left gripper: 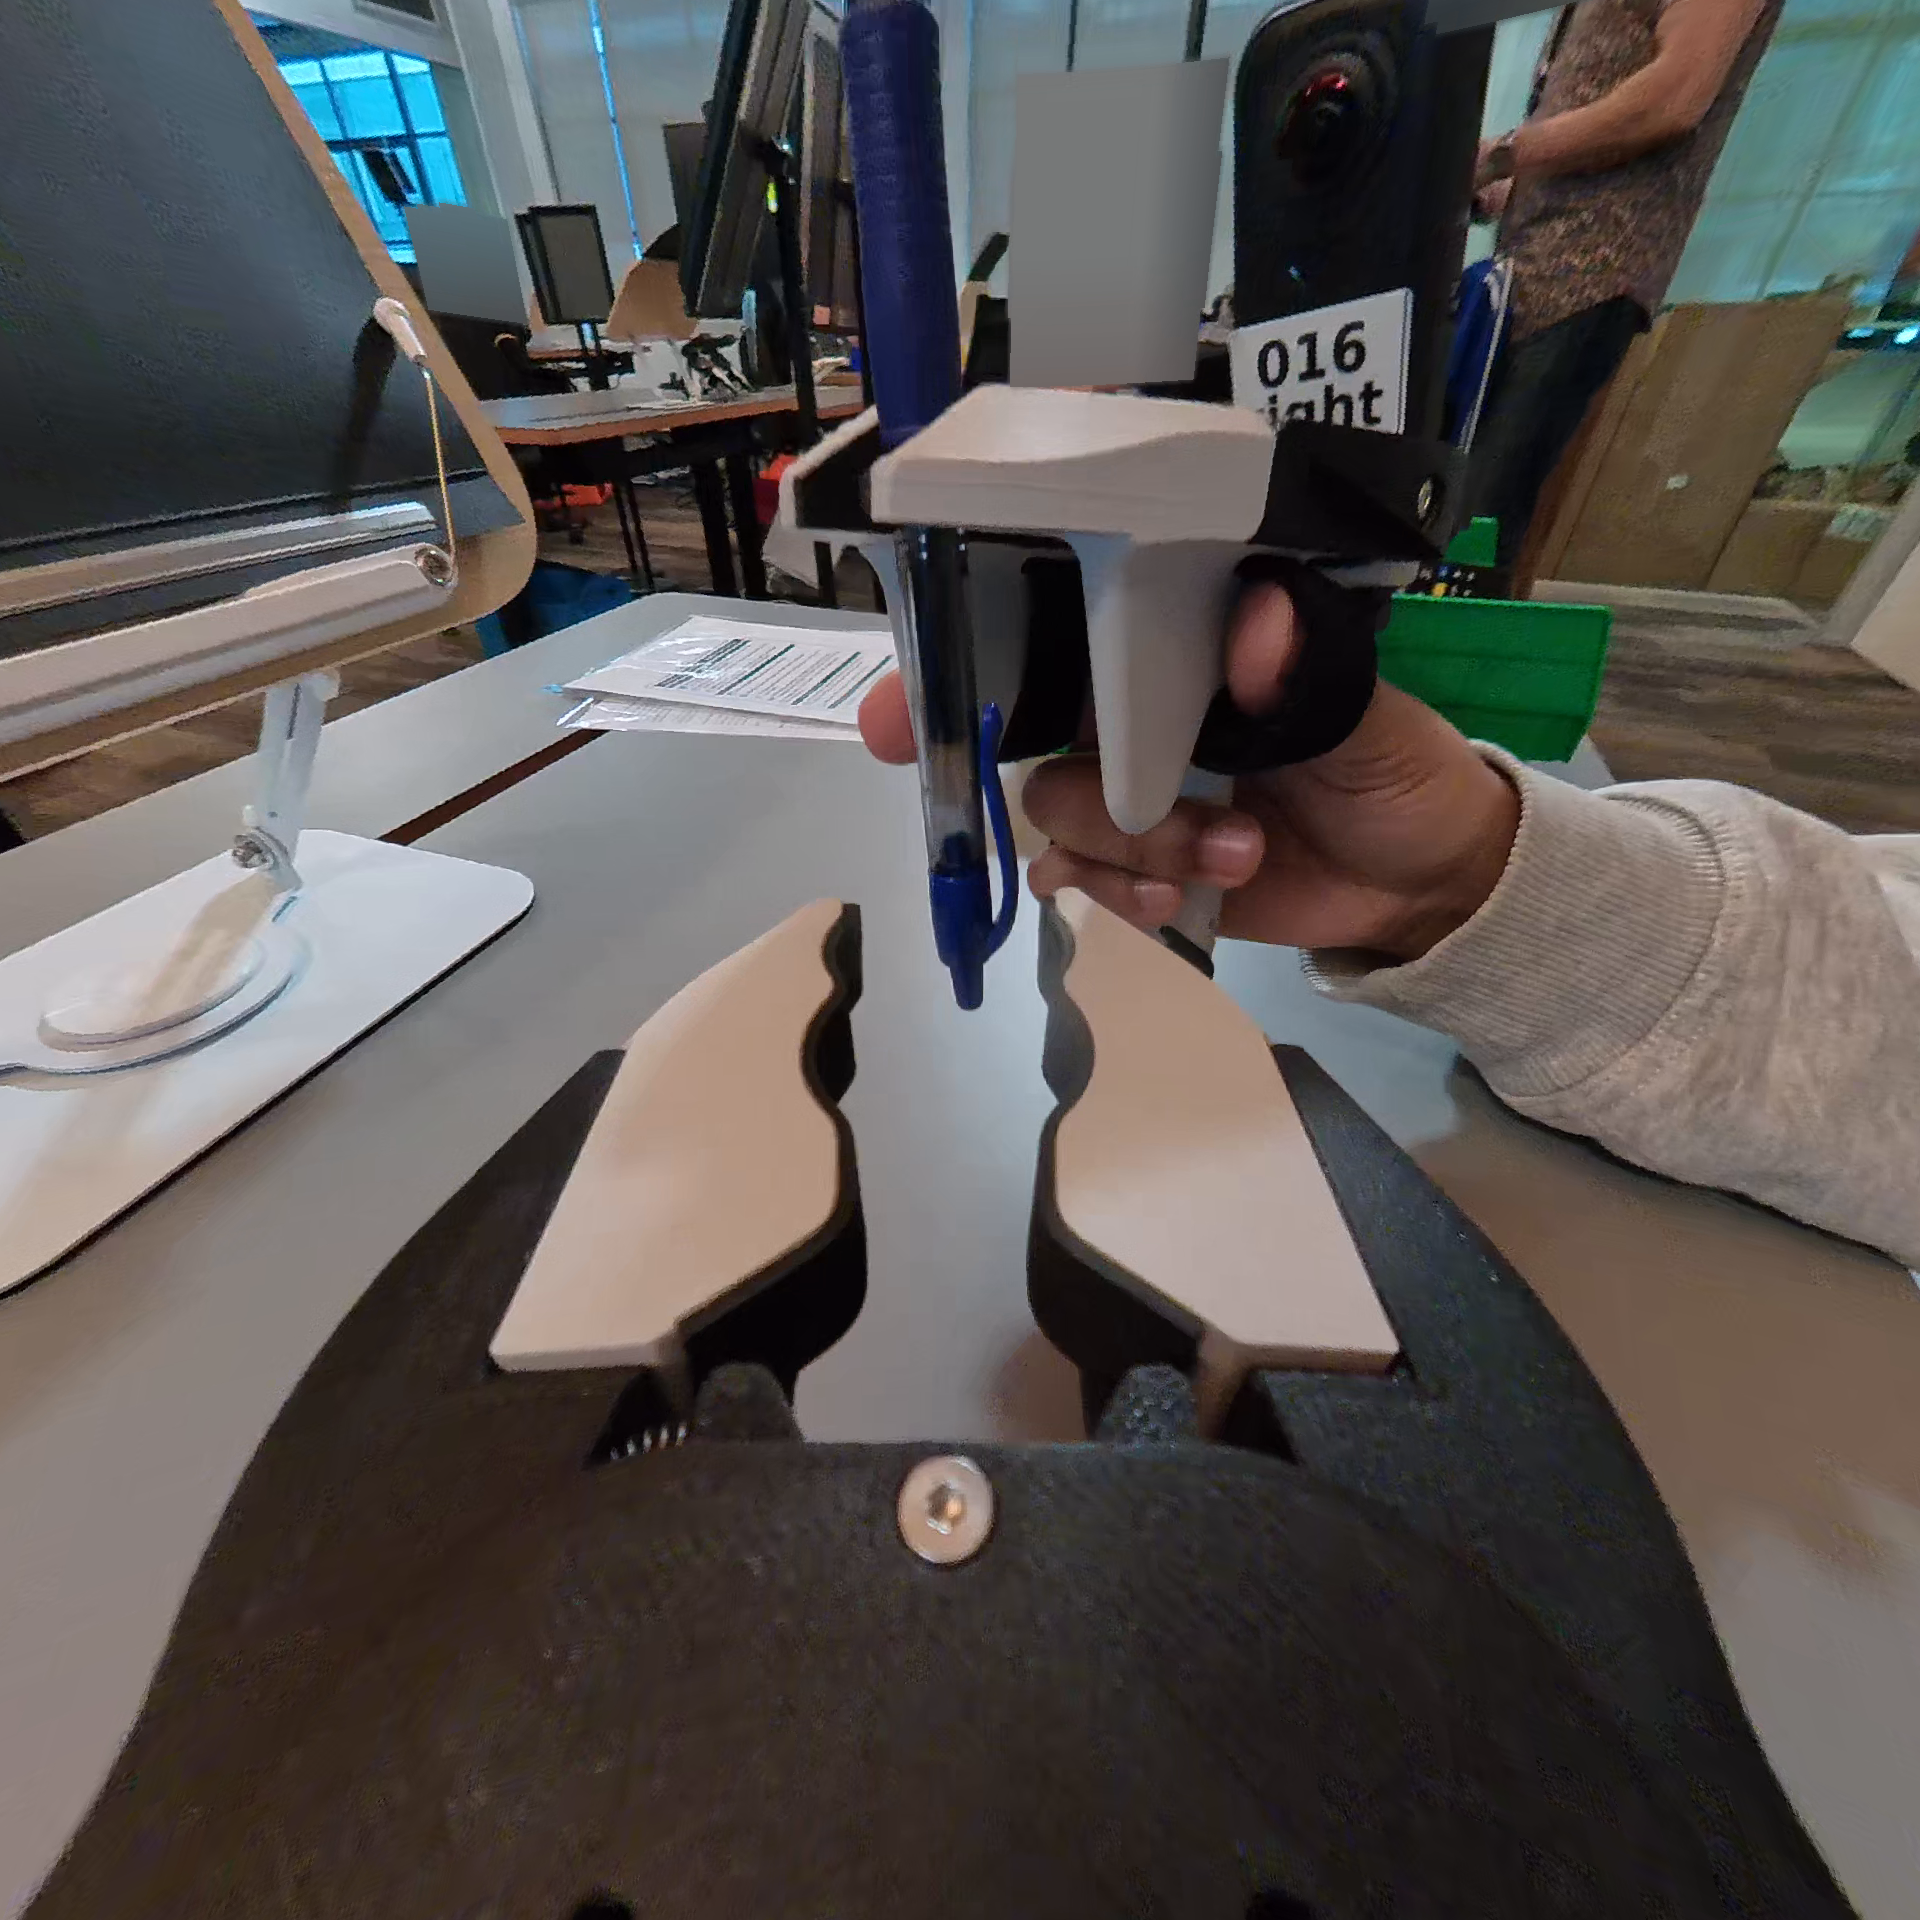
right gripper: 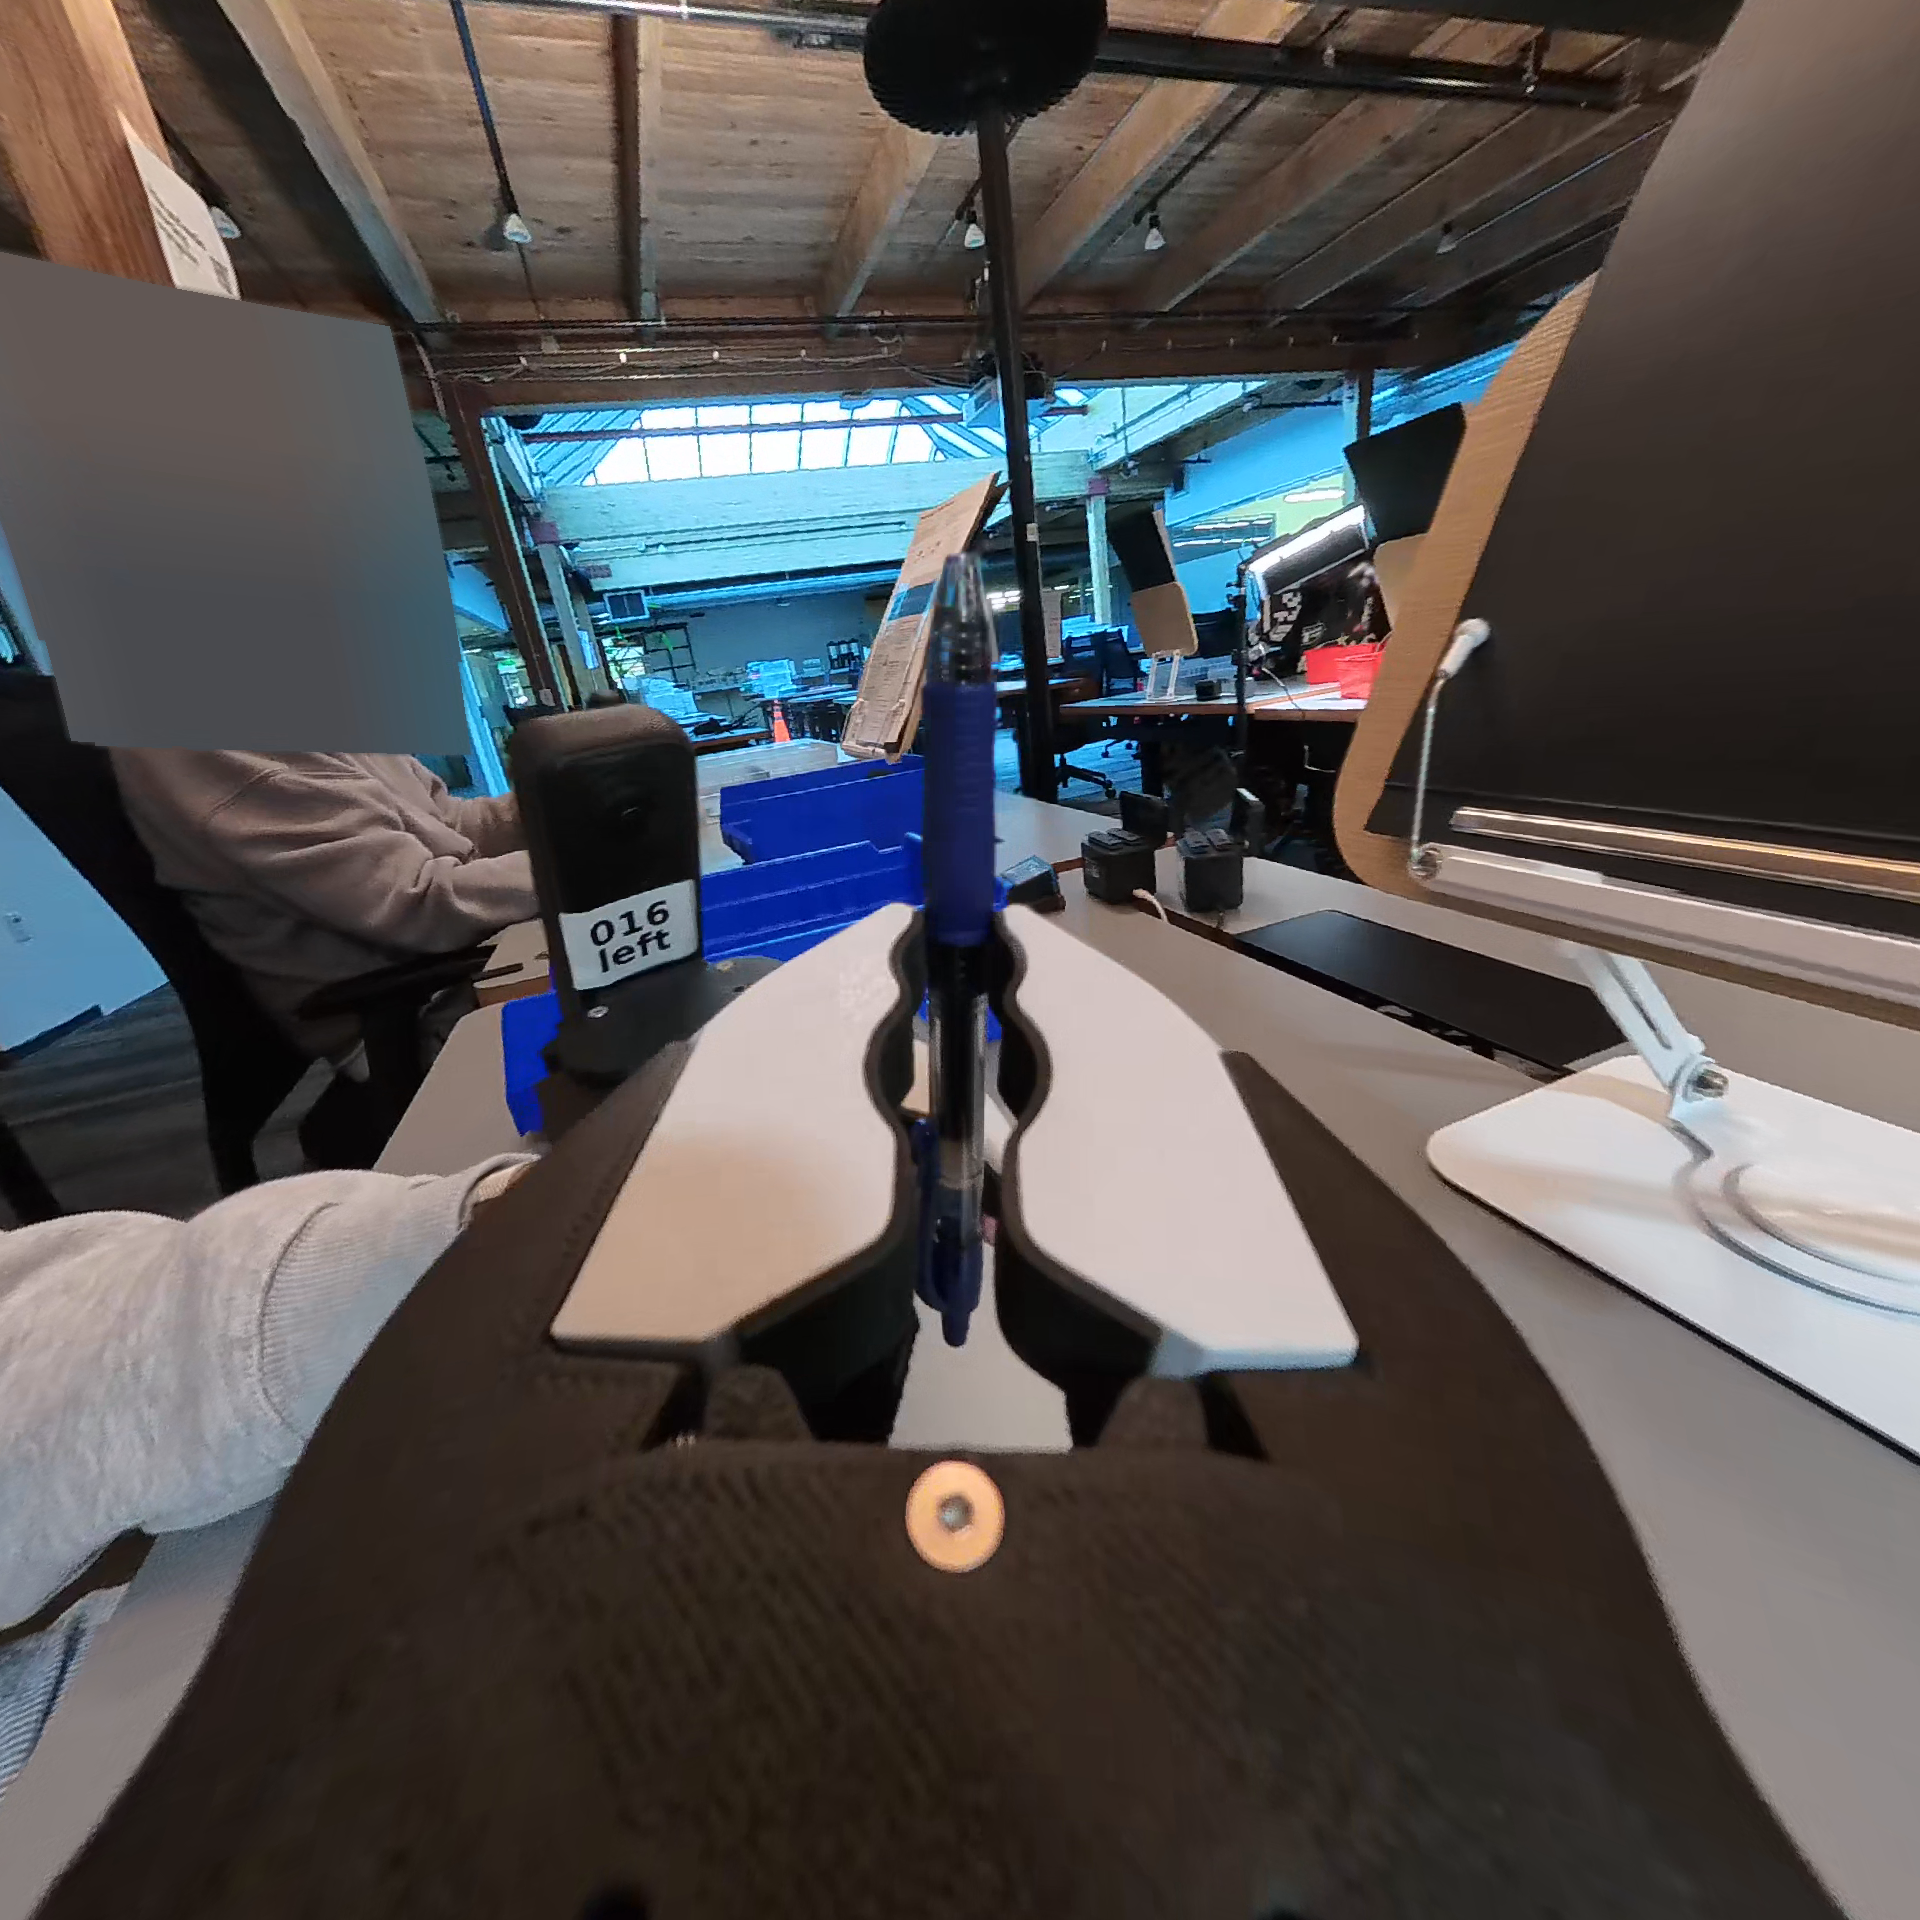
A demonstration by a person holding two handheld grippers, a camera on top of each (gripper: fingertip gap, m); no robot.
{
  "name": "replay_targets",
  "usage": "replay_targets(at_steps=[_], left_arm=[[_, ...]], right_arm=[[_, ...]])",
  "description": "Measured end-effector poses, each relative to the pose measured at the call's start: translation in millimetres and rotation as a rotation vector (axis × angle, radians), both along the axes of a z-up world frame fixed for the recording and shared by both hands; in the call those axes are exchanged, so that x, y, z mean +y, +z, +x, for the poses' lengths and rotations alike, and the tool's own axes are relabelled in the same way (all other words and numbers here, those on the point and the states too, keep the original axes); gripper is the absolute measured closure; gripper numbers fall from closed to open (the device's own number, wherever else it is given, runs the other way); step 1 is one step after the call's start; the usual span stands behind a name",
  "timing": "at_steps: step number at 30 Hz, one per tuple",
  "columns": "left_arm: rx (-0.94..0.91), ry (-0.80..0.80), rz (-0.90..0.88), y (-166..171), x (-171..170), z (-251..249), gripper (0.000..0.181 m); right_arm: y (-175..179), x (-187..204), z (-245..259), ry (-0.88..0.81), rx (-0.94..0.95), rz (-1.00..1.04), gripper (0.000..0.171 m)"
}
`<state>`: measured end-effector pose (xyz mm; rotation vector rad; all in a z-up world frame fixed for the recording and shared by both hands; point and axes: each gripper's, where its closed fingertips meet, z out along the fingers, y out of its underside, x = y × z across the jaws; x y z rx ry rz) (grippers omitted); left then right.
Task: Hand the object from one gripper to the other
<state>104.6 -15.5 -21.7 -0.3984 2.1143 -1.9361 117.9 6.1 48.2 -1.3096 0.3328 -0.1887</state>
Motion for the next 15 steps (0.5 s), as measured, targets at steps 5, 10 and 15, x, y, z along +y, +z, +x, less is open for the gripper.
replay_targets(at_steps=[5, 10, 15], left_arm=[[0.016, -0.023, -0.014, 1.4, 1.7, -2.0, 0.157], [0.006, -0.048, 0.008, -0.1, -0.1, -6.6, 0.165], [0.009, -0.044, 0.020, -1.2, 0.7, -6.0, 0.166]], right_arm=[[-5.1, 8.3, -3.3, 0.016, -0.003, -0.030, 0.160], [-6.3, 11.0, -4.3, 0.022, 0.000, -0.033, 0.160], [-5.2, 10.1, -7.0, 0.046, -0.019, -0.021, 0.149]])
